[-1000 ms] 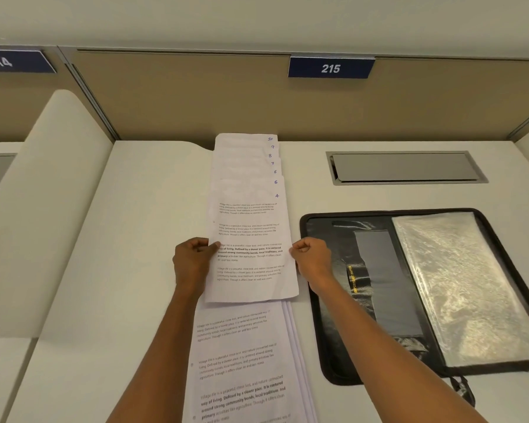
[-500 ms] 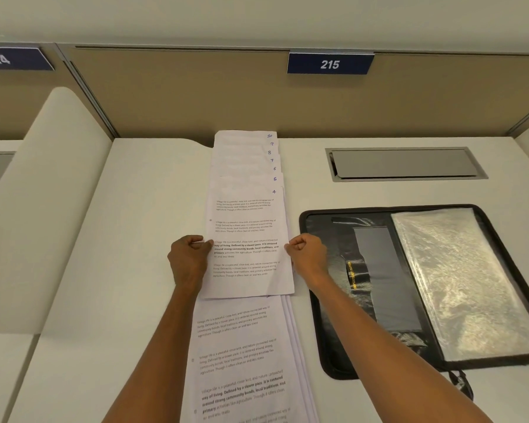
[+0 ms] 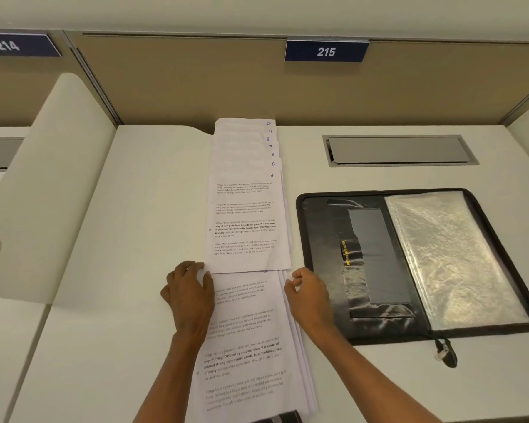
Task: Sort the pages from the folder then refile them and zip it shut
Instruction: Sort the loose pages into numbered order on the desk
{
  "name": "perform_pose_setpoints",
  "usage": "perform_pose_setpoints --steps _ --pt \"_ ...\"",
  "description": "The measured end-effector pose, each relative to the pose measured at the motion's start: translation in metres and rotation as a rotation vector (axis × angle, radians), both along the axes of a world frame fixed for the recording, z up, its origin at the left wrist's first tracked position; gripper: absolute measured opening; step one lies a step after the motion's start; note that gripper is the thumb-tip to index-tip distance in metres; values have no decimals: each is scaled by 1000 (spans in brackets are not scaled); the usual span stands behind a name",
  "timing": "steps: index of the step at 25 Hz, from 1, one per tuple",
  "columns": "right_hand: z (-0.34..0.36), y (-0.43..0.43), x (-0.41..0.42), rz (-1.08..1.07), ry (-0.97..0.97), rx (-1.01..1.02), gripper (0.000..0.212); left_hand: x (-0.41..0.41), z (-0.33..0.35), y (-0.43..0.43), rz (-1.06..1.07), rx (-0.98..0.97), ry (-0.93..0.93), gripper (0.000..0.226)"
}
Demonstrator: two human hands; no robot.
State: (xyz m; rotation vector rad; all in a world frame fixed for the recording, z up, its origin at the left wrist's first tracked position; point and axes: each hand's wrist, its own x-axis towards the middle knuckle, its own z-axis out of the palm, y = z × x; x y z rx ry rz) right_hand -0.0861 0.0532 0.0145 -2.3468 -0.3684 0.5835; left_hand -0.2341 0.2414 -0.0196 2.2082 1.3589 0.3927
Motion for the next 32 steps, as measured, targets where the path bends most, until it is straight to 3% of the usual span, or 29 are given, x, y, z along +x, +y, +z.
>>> perform_pose_setpoints --steps 4,11,16,19,24,28,32 --pt "0 -12 -19 52 72 -82 21 -9 -1 -11 -6 -7 2 24" --pt "-3 -29 -31 146 226 -125 22 -22 2 -24 -1 3 -16 20" --pt "-6 -48 -31 145 450 22 12 -32 3 -33 10 -2 -21 17" --pt "5 -57 -29 143 617 125 22 -35 3 -35 26 -46 -33 19" --pt "25 -61 -8 42 683 279 25 -38 40 -41 109 -352 -263 49" --pt "43 -51 13 -98 692 440 24 -36 64 -41 93 -750 -508 17" --pt "46 -41 18 -137 664 466 23 -31 66 -37 101 -879 -615 18"
